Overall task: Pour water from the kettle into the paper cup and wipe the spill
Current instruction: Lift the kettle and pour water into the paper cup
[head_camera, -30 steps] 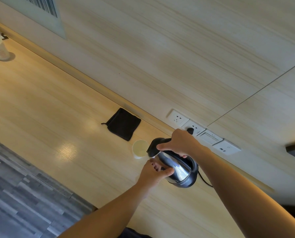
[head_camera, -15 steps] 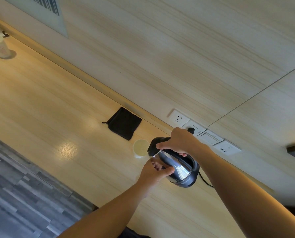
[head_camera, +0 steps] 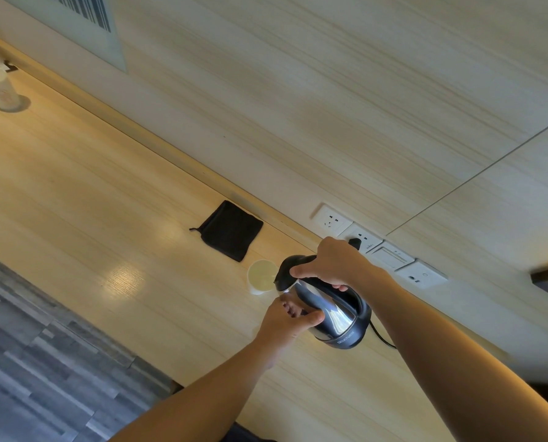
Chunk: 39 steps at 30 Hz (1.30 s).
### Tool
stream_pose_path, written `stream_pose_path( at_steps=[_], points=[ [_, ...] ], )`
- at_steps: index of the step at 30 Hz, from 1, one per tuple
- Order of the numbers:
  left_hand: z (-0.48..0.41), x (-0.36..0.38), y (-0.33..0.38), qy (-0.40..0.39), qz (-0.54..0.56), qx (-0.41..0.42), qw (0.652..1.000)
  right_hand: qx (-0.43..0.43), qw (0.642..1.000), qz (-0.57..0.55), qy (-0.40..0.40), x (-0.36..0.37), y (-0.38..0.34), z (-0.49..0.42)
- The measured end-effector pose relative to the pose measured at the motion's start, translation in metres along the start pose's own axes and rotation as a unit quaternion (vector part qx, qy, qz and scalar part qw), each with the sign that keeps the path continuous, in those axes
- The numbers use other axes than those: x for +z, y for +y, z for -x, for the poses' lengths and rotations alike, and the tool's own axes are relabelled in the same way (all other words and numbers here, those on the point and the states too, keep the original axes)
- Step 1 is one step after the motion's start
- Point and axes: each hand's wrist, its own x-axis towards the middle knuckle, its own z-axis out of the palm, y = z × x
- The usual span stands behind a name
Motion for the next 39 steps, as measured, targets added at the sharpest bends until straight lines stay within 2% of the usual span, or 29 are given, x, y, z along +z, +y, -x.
stream_pose_path(
  at_steps=[18,25,30,34,39],
  points=[
    [0.001,0.000,0.001,0.005,-0.019,-0.013,1.000,-0.005,1.000,-0.016,0.008,0.008,0.012,-0.008],
    [0.003,0.005,0.003,0.032,-0.037,0.004,0.999,-0.006,0.998,-0.066,0.022,0.019,0.042,-0.006],
    [0.003,0.014,0.003,0.068,-0.148,0.079,0.983,-0.023,0.990,-0.131,0.051,0.030,0.075,0.007],
    [0.004,0.029,0.011,0.080,-0.292,0.151,0.941,-0.012,0.964,-0.255,0.076,0.049,0.118,0.024],
    [-0.004,0.054,0.010,0.063,-0.371,0.203,0.904,0.010,0.926,-0.350,0.139,0.069,0.166,0.042]
  ],
)
